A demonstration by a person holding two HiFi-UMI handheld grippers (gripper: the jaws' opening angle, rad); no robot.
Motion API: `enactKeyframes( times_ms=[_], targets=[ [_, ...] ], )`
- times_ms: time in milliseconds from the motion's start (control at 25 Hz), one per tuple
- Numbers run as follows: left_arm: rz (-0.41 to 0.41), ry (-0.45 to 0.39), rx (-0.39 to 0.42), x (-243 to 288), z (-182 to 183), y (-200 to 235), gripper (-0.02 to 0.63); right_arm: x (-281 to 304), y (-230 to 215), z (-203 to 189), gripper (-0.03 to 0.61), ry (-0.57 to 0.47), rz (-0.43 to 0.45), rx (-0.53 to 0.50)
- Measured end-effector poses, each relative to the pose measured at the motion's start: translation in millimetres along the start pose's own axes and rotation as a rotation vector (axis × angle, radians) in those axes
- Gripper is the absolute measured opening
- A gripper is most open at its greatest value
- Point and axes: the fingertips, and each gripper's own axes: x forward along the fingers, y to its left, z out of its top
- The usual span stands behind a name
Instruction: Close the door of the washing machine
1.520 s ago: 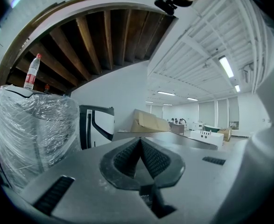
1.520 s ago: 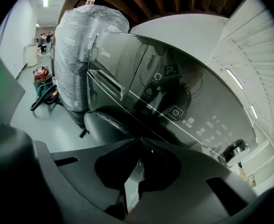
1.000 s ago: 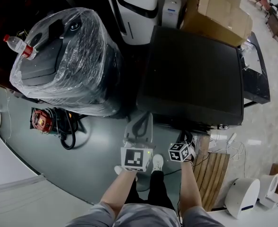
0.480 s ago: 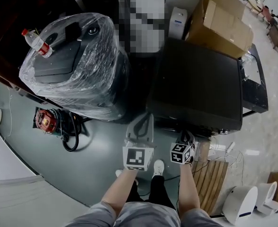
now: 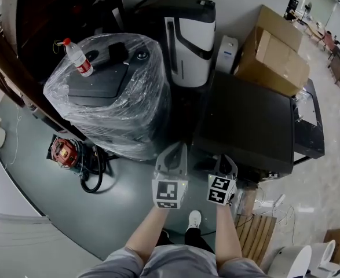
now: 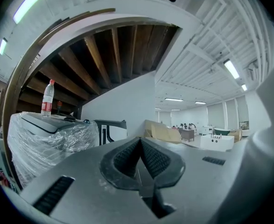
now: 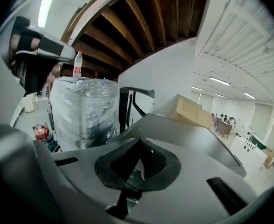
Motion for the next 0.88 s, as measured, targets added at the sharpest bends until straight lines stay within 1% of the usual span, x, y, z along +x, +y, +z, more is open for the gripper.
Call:
enactKeyframes(
  times_ms=[240, 440, 680, 880],
  targets=[
    [0.038, -0.01, 0.005, -10, 23, 24, 0.0, -20, 23, 82, 0.0, -0.145, 0.05, 0.068],
    [0.059, -0.02, 0.004, -18, 38, 38, 0.0, -44, 45, 140, 0.0, -0.237, 0.12, 0.131],
    [0.092, -0.047, 0.019, -29, 57, 56, 0.0, -69, 69, 185, 0.0, -0.326, 0.186, 0.169],
    [0.107, -0.054, 0.024, -38, 70, 64, 0.0, -78, 84, 200, -0.001, -0.356, 0.218, 0.187]
  ],
)
